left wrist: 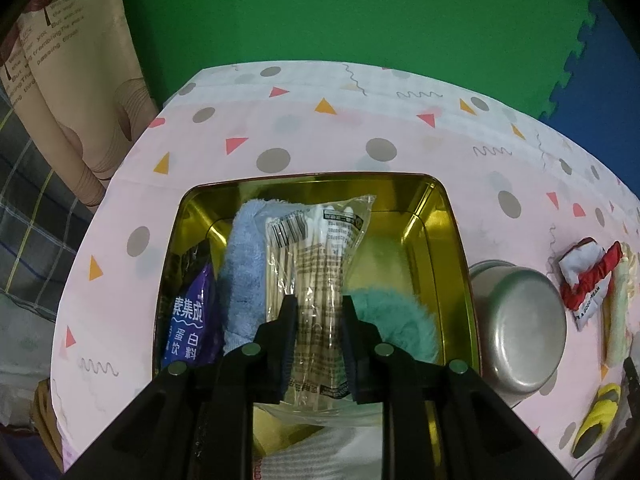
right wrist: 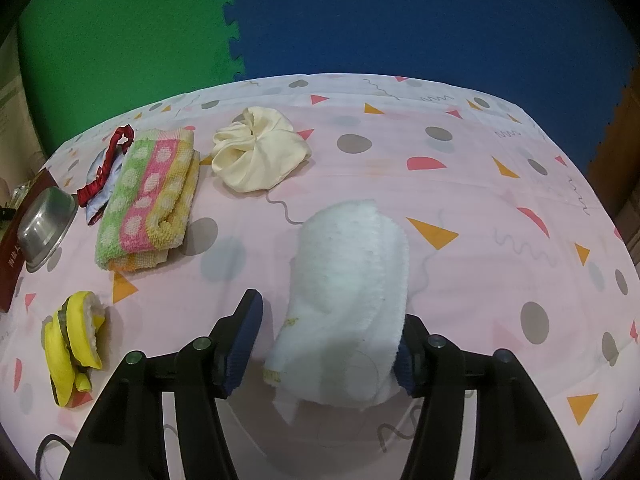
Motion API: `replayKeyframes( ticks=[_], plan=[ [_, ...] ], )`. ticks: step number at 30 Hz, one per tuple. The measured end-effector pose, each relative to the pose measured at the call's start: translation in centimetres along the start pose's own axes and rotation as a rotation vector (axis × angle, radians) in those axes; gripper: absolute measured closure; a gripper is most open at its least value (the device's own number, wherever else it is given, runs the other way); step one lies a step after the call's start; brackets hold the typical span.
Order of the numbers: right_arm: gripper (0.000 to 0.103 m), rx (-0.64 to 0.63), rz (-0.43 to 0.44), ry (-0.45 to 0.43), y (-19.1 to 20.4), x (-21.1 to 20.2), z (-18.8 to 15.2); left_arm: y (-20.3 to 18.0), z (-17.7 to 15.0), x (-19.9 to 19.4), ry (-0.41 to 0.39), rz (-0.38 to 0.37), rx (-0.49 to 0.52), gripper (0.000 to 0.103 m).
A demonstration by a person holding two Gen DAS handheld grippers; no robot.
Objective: Organize soft objects
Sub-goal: 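Carry the toothpick pack with the left tool and release it in the tray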
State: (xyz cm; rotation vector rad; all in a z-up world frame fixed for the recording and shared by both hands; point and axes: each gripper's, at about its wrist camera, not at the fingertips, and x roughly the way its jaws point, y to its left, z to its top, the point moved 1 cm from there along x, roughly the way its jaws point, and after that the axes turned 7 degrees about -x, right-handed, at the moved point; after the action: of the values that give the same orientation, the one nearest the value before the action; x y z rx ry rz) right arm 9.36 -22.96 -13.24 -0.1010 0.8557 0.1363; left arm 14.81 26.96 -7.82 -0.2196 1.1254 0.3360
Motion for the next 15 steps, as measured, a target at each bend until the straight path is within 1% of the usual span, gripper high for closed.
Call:
replayKeyframes(
  ticks=[2,6,8,10,15],
  plan=[
    [0.047,-0.001,0.000,0.000,0.0,0.0,0.0,0.0,0.0,-0.1,-0.002,-0.004,-0.004,0.080],
    [0.046,-0.005,-0.001,0.001,0.1,0.1,0.0,0.0,0.0,-0.8,-0.019,-0.002,0.006,0.068],
    [0.046,-0.007,-0.003,0.002,0.1,0.1,0.0,0.0,0.0,-1.3,-0.029,0.005,0.006,0.067],
    [0.046,-0.008,-0.003,0.002,0.1,0.1,0.0,0.2,-0.1,-1.8,-0.035,-0.005,0.000,0.067],
    [0.046,-0.009,-0.004,0.003,0.1,0.1,0.0,0.2,-1.1,-3.6,-0.073,0.004,0.002,0.067]
  ],
)
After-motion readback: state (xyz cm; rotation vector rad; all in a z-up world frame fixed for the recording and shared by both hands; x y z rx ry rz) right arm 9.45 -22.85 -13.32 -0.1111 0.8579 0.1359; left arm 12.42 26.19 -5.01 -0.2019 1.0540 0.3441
